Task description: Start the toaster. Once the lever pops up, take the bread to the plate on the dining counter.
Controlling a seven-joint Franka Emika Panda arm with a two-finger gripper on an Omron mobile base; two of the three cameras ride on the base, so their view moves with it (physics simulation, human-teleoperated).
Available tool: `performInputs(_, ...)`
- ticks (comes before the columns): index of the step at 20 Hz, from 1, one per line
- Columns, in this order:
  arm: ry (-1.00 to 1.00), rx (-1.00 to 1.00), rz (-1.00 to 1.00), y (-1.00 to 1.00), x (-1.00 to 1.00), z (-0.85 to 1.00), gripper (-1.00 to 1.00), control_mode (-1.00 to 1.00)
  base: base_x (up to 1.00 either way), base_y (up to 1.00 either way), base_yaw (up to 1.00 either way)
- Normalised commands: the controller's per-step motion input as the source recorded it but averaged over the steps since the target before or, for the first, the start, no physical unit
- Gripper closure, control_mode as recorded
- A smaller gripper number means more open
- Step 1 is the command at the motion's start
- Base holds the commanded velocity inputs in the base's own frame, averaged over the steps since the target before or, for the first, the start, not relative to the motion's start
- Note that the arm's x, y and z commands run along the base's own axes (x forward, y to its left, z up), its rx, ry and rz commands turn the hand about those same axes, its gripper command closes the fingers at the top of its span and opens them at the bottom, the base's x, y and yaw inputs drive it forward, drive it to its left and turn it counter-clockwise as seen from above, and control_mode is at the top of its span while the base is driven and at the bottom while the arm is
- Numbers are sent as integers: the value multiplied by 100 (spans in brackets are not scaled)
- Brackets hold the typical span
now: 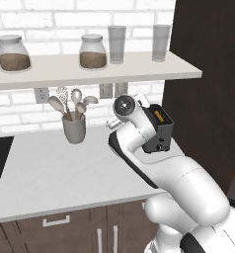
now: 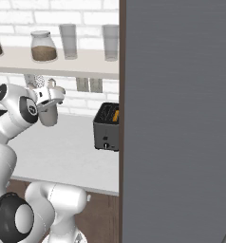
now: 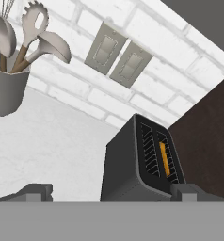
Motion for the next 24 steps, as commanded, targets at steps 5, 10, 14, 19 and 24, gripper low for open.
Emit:
performInputs(5,0,0,0,0,0,0,-100,-100,0,0,0)
performInputs(10,0,0,0,0,0,0,-100,-100,0,0,0)
performInputs(14,0,0,0,0,0,0,-100,-100,0,0,0)
performInputs(19,0,0,0,0,0,0,-100,-100,0,0,0)
performInputs(24,0,0,0,0,0,0,-100,-100,0,0,0)
